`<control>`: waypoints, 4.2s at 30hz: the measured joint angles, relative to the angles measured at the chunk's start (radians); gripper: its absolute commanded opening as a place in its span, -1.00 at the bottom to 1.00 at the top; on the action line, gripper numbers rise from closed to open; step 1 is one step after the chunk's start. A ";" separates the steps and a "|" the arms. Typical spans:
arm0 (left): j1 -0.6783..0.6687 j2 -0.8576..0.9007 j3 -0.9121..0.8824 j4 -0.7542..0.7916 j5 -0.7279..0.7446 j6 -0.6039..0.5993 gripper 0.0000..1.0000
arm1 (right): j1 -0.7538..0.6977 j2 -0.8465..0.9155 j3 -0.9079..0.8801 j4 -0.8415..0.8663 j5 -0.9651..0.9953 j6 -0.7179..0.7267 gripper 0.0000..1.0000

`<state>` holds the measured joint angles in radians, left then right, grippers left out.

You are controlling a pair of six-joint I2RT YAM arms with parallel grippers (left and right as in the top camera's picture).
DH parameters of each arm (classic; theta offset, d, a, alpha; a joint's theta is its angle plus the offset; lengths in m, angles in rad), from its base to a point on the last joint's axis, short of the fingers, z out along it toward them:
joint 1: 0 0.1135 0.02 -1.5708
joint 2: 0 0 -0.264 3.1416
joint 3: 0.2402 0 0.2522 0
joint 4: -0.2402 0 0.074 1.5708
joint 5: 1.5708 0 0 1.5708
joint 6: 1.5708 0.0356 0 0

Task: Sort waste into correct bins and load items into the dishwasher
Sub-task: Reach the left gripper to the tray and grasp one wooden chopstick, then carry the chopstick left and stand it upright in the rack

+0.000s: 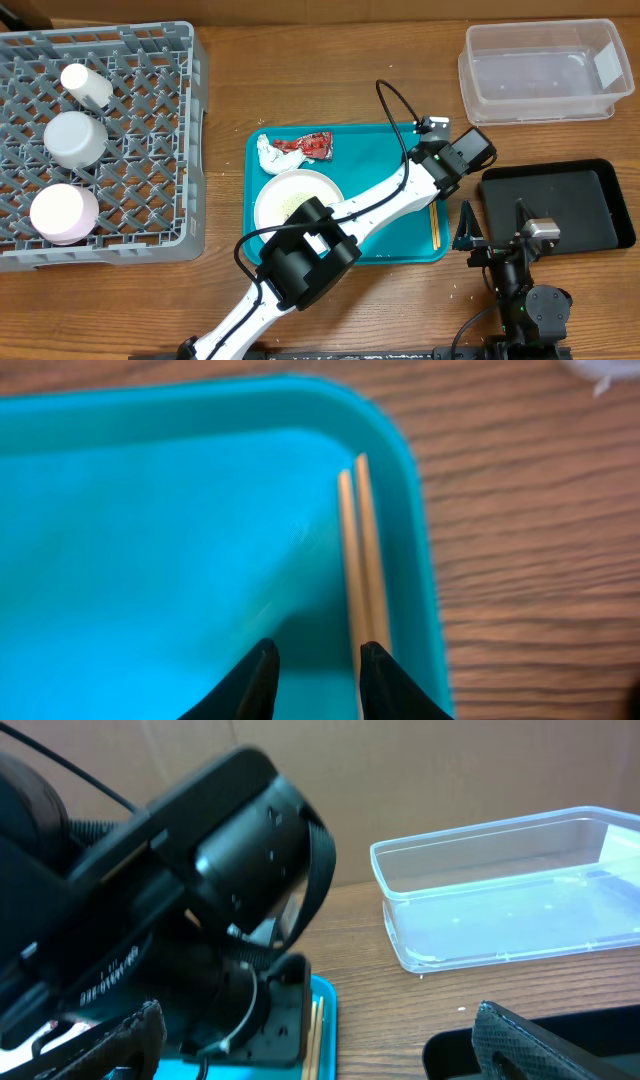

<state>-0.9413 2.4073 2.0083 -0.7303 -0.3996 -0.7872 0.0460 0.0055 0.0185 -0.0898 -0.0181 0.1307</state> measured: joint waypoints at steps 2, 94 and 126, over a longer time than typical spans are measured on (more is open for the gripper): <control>0.000 0.000 0.009 0.000 0.017 0.000 -0.42 | 0.000 0.000 0.000 -0.001 0.000 -0.001 1.00; 1.239 0.091 0.711 -0.793 0.752 0.898 -0.92 | 0.000 0.000 0.000 0.000 0.000 0.000 0.99; 1.193 0.091 0.629 -0.670 0.623 0.743 -0.92 | 0.000 0.000 0.000 -0.001 0.000 -0.001 1.00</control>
<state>0.2520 2.4985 2.6373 -1.4006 0.2230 -0.0444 0.0460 0.0055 0.0185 -0.0906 -0.0185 0.1299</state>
